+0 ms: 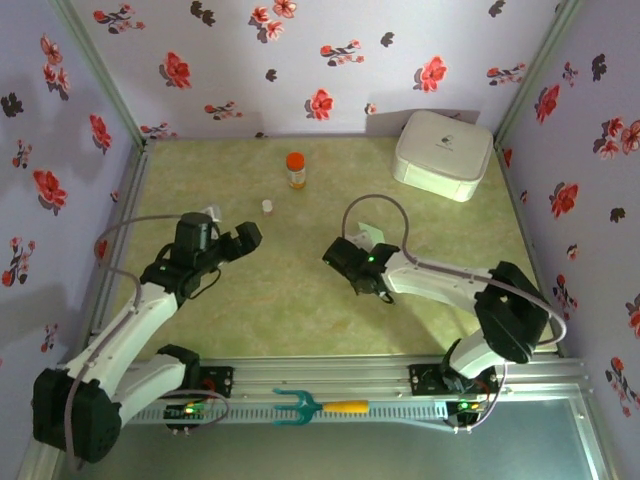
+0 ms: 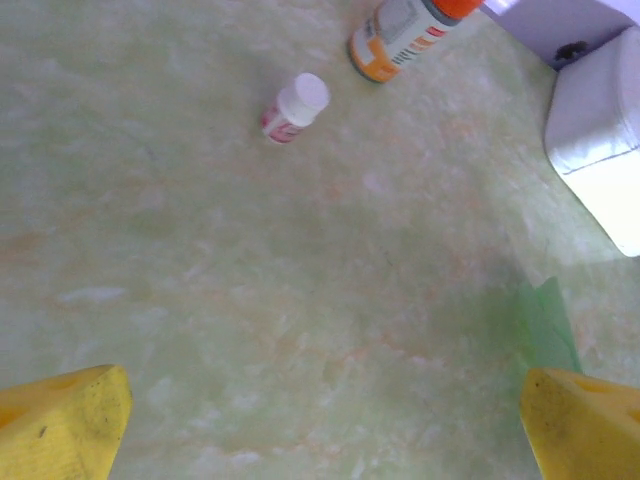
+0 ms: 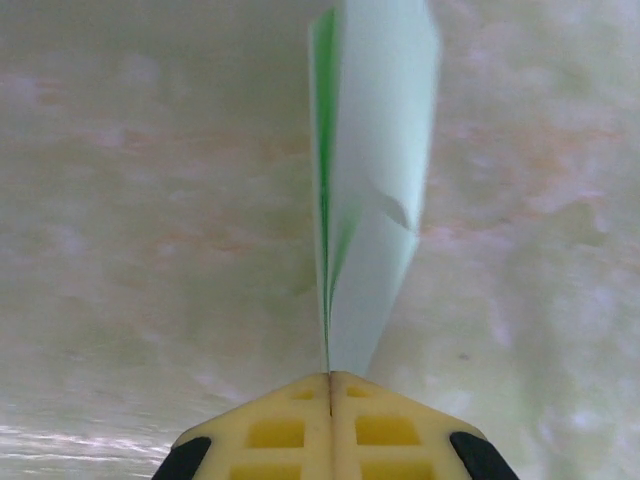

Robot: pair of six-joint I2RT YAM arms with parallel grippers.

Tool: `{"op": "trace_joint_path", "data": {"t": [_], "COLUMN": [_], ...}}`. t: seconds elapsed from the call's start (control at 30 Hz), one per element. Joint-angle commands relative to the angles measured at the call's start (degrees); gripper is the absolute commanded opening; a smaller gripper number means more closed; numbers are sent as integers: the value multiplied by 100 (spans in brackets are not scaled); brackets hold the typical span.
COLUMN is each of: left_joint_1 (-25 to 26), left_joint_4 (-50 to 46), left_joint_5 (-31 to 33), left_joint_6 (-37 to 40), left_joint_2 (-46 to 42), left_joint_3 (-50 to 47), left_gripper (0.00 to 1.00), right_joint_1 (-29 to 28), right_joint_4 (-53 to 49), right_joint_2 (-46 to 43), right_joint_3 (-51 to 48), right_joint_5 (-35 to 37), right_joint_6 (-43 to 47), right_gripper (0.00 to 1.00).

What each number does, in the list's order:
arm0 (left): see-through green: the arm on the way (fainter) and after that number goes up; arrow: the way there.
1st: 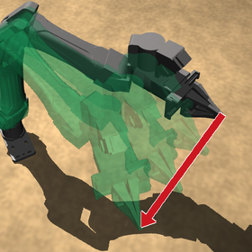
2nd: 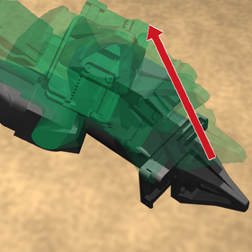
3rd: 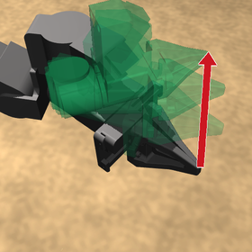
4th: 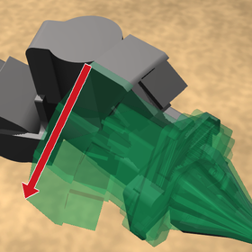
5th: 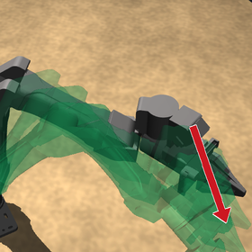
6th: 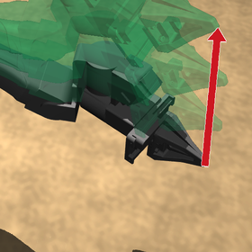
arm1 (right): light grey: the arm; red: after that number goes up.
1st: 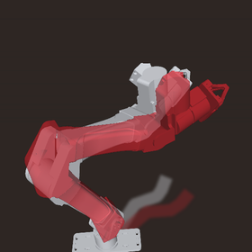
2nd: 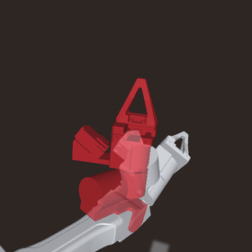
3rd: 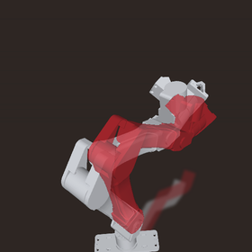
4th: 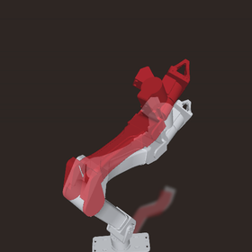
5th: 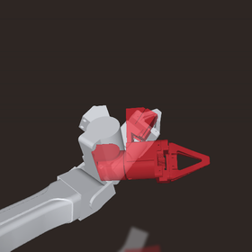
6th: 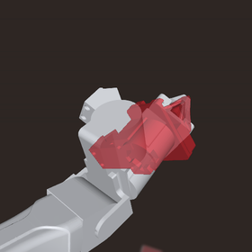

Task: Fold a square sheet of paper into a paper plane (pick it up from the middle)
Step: Turn over the paper at the center of the table, then move the paper to the center of the table.

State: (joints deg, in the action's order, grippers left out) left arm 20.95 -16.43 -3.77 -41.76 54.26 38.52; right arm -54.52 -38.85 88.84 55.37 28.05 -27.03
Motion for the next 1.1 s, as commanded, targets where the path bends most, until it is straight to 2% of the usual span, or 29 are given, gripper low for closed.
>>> {"op": "trace_joint_path", "data": {"t": [0.0,0.07,0.17,0.3,0.47,0.6,0.73,0.83,0.97,1.07], "left_joint_1": [-173,-238,-253,-258,-258,-250,-173,-28,97,151], "left_joint_4": [-348,-342,-249,70,450,691,935,1022,1047,1019], "left_joint_5": [197,179,97,-351,-900,-1208,-1401,-1425,-1418,-1417], "left_joint_6": [110,70,20,-85,-239,-338,-497,-548,-613,-586], "left_joint_2": [-367,-459,-448,-343,-123,136,401,534,659,722], "left_joint_3": [-69,-139,-187,-210,-302,-284,-257,-235,-227,-188], "left_gripper": [100,100,100,99,94,89,84,83,82,82], "right_joint_1": [-121,-128,-119,111,1150,2017,2507,2569,2570,2569], "right_joint_4": [429,576,761,916,1857,2815,3541,3871,3970,4058], "right_joint_2": [369,359,97,-618,-1676,-2017,-1739,-1345,-810,-636], "right_joint_3": [154,187,126,-63,-1126,-1940,-2280,-2298,-2190,-2299], "right_joint_5": [-848,-1317,-1505,-1800,-2826,-3899,-4681,-5031,-5276,-5160], "right_joint_6": [228,252,173,91,-514,-1094,-1550,-1675,-1717,-1817], "right_gripper": [9,15,27,41,51,47,30,17,10,10]}}
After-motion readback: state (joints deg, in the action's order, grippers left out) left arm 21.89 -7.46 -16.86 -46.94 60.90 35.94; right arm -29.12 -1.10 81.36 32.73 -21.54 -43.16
